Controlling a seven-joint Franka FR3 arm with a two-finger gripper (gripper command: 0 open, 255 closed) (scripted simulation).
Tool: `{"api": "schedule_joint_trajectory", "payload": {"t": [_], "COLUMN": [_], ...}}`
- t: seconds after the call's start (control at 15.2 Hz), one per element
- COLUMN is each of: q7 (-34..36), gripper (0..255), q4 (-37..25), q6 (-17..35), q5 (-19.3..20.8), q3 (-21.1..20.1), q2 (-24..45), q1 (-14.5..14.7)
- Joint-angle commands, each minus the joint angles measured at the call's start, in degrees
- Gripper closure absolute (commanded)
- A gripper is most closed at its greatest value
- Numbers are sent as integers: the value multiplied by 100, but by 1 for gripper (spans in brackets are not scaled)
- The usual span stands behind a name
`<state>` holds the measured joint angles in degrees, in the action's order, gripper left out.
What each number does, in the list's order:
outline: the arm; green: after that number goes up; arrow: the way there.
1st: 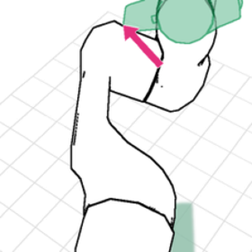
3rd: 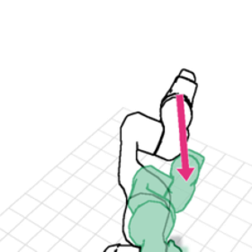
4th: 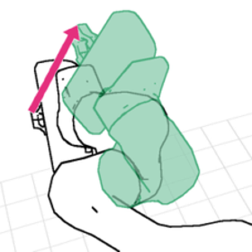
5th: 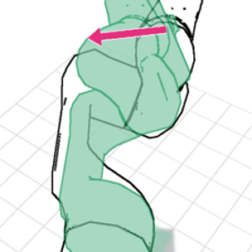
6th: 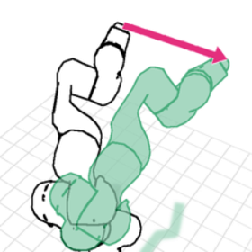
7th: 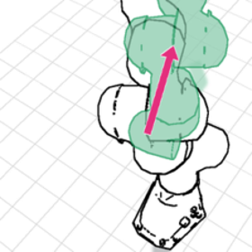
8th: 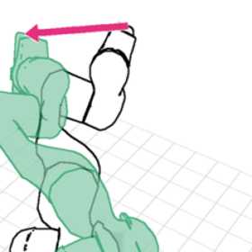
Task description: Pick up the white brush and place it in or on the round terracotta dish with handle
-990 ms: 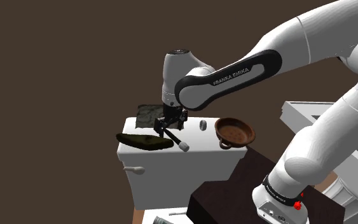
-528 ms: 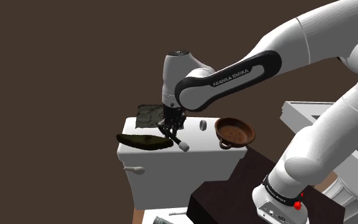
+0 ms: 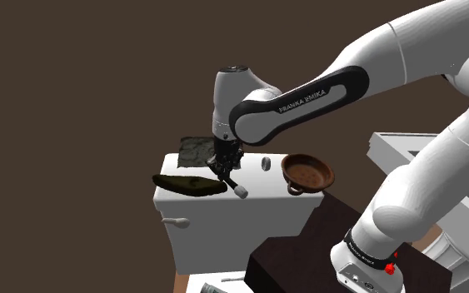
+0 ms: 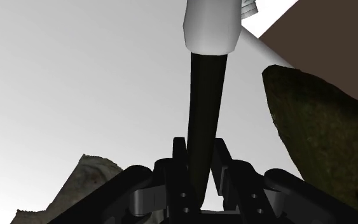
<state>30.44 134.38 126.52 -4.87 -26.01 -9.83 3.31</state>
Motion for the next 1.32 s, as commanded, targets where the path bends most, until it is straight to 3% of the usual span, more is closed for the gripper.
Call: {"api": "schedule_joint_trajectory", "payload": {"t": [0.0,1.25], "q7": [-16,-150], "gripper": [255,255], "q4": [-38,-1064], "q6": [-86,-1600], "q5": [-25,-155], "q3": [-1,167], "q2": [-29,-547], "q1": [13,11]}}
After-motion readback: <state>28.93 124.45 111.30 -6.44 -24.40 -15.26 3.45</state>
